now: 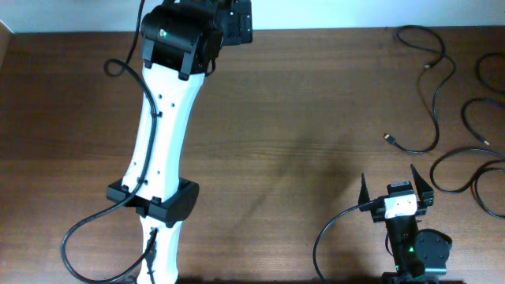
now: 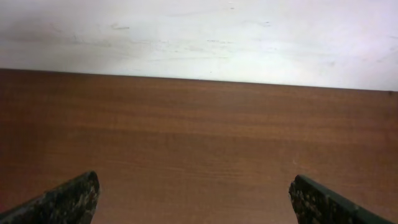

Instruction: Untangle cables

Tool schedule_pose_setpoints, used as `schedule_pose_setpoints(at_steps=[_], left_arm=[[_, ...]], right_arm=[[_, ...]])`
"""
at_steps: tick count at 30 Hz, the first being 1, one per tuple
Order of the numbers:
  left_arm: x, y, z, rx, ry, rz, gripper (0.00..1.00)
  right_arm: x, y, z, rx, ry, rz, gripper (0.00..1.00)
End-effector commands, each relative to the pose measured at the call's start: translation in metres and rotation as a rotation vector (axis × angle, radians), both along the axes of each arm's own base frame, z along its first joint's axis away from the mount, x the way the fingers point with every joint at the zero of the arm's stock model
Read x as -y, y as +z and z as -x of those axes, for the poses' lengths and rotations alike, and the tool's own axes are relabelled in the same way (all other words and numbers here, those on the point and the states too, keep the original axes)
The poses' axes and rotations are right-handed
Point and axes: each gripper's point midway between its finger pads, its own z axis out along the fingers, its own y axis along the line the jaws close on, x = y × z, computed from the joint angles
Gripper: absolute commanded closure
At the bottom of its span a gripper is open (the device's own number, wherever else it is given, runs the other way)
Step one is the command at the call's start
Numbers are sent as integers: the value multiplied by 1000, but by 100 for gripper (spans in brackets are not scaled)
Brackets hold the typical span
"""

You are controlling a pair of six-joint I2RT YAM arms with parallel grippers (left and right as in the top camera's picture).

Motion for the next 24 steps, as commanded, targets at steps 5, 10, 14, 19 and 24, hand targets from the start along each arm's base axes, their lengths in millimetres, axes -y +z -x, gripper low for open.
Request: schedule_pose_setpoints(at_steps=[5,10,14,19,24], left_arm=[[-3,3,0,6,3,-9,1],[-7,-1,13,-34,0,-24,1],[-31,63,53,102,90,59,1],[-68,127,101,289,184,104,1],[-88,127,134,408,206,157,1]], right_arm=[[1,-2,0,-3,-11,-3,1],[1,-2,0,-3,-11,-3,1],[1,-2,0,-3,-11,-3,1],[1,-2,0,-3,-11,-3,1],[1,-2,0,-3,-11,-3,1]])
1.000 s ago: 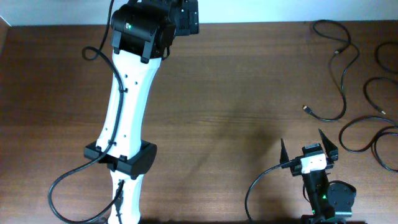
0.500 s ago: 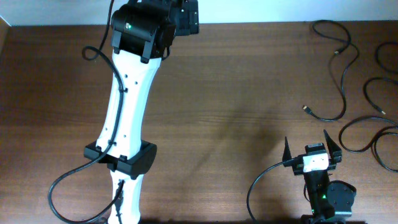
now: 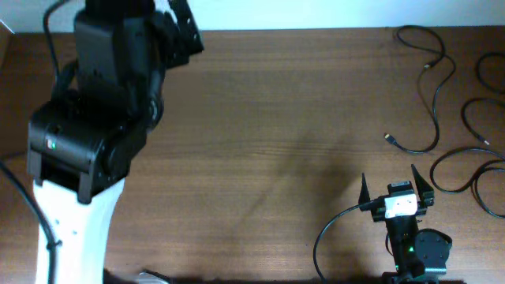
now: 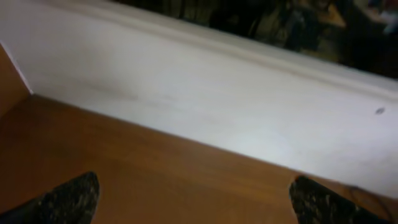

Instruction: Untangle cables

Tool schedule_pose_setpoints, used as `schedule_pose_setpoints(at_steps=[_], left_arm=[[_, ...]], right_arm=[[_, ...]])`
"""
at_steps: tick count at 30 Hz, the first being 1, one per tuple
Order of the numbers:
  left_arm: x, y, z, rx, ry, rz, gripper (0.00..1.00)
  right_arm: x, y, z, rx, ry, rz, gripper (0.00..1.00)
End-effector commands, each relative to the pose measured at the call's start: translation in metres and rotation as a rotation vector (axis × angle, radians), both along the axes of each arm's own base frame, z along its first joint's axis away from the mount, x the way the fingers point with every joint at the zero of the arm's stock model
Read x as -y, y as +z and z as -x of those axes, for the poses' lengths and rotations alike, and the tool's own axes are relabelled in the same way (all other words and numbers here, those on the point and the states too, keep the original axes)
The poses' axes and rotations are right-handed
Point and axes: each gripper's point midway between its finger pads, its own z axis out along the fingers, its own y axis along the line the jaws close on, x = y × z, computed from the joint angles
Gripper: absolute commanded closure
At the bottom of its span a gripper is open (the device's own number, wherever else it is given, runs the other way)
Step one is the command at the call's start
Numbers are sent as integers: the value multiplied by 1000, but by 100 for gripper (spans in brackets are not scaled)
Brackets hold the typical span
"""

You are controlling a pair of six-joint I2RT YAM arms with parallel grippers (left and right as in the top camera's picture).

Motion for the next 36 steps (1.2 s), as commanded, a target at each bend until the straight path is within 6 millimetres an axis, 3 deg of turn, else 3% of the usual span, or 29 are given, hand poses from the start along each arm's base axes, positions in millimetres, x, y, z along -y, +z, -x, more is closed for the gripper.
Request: schedule_pose_setpoints(at_steps=[1,5,9,11,12,15,22,36], left_arm=[[-19,-9,28,56,31,22,1],[-43,-48,51,75,73,29,1],[-74,-122,90,138,97,79,1],[-80,-147,102,186,80,113,1],[-83,-170,111,213,59,133,1],[-78,-202,121,283,-4,134,1],[-71,-243,115,562,-78,-31,1],[-83,-327,121,324,-37,-93,1]], right_arm=[[0,-2,0,-2,-4,-4,1],[0,-2,0,-3,-4,-4,1],[0,-2,0,-3,-4,-4,1],[0,-2,0,-2,-4,-4,1],[0,-2,0,-3,-4,-4,1],[0,-2,0,-2,-4,-4,1],[0,-2,0,-2,-4,-4,1],[0,-2,0,-2,-4,-4,1]])
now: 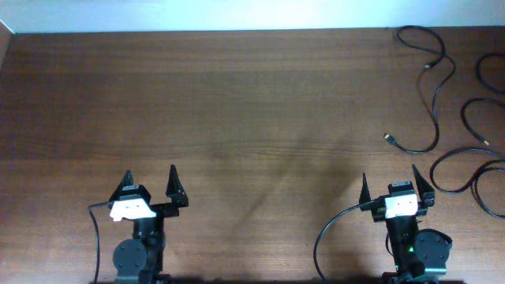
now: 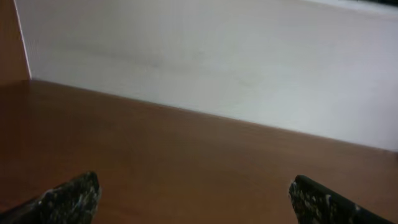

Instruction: Untangle cables

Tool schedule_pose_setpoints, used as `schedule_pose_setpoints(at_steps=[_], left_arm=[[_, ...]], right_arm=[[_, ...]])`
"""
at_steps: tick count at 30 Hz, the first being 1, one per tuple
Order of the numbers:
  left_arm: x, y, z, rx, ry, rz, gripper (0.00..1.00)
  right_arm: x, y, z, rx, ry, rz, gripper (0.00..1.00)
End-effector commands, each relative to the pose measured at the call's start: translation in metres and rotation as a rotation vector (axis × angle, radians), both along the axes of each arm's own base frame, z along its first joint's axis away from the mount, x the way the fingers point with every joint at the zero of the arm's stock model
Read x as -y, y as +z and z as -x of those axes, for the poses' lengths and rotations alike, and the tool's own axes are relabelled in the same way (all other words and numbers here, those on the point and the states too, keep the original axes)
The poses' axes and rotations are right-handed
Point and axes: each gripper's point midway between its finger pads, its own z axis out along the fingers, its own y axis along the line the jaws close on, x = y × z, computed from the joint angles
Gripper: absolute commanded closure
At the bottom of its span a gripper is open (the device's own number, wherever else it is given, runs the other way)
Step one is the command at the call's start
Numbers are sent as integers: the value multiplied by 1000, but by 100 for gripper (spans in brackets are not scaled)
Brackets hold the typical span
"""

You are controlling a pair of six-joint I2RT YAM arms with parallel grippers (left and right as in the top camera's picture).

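Observation:
A long black cable [image 1: 435, 87] snakes down the far right of the table and ends in a small plug [image 1: 389, 139]. More black cables [image 1: 473, 170] loop along the right edge, overlapping each other there. My right gripper [image 1: 388, 173] stands open at the front right, just left of those loops and touching none. At the front left my left gripper [image 1: 151, 172] is open too, far from every cable. In the left wrist view the left gripper [image 2: 193, 182] has both fingertips [image 2: 74, 193] wide apart over bare wood.
The brown wooden table [image 1: 237, 102] ends at a white wall [image 2: 217, 56] at the back. A black supply cable [image 1: 322, 237] loops from the right arm's base at the front edge.
The left arm was raised large over the far left corner; now it sits folded at the front left, gripper still open. The right arm and the cables have not moved.
The left arm first stretched across the table to its back edge, gripper open over bare wood. Then it stood higher over the far left corner. Now it is drawn back to the front left. The cables and the right gripper kept their places throughout.

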Motion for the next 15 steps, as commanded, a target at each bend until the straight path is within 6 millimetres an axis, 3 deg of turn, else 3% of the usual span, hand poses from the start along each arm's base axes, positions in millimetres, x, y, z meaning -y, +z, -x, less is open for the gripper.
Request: schedule_pose_setpoints(at_steps=[1,4,15], left_arm=[[-5,-21,1,-81,26,-32,1],[-4,-25,1,-106,18,-125,1],[-1,-26,1,-108,-1,-124,1]], right_arm=[[-1,-2,0,-4,5,-5,1],[-1,-2,0,-4,5,-5,1],[-1,-2,0,-4,5,-5,1]])
